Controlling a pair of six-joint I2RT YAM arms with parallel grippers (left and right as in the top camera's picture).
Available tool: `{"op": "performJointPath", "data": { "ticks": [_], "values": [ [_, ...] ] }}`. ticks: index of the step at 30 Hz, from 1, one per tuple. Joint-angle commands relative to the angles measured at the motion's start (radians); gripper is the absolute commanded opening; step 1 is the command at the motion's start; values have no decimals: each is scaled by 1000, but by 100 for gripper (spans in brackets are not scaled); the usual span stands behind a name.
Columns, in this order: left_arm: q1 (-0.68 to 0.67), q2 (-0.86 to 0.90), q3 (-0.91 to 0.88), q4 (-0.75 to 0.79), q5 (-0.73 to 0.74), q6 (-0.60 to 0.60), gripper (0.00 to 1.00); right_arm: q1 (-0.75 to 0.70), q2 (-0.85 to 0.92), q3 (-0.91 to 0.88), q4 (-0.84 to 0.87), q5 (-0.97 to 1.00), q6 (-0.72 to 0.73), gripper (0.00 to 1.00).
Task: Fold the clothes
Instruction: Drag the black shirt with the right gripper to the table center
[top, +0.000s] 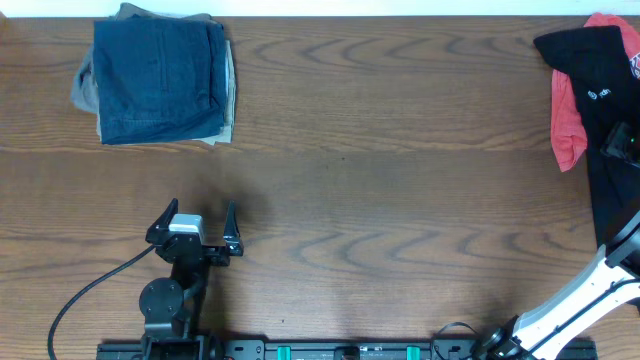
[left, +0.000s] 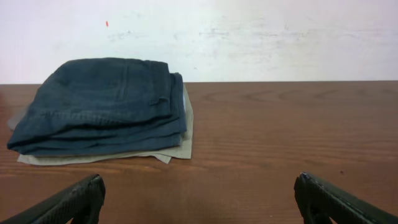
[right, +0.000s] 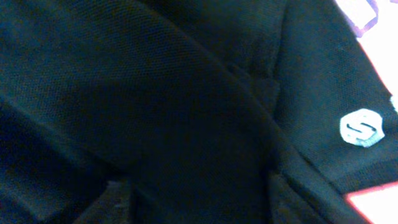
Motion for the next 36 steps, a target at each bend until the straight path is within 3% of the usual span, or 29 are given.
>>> {"op": "performJointPath", "data": {
  "ticks": [1, 6, 13, 19, 25, 30, 36],
  "values": [
    [6, -6, -17, -33, 14, 14, 98, -22, 36, 5, -14, 11, -2, 38],
    [6, -6, -17, -33, 14, 14, 98, -21, 19, 5, -21, 11, -2, 1],
    [6, -6, -17, -33, 14, 14, 98, -21, -68, 5, -37, 12, 68, 1],
    [6, -6, -17, -33, 14, 14, 98, -14, -215, 5, -65, -1, 209, 1],
    [6, -6, -17, -33, 14, 14, 98, 32, -350, 5, -81, -200, 232, 1],
    [6, -6, -17, -33, 14, 14, 98, 140, -428, 5, -82, -403, 231, 1],
    [6, -6, -17, -33, 14, 14, 98, 356, -449, 5, -139, -479, 231, 1]
  ]
}}
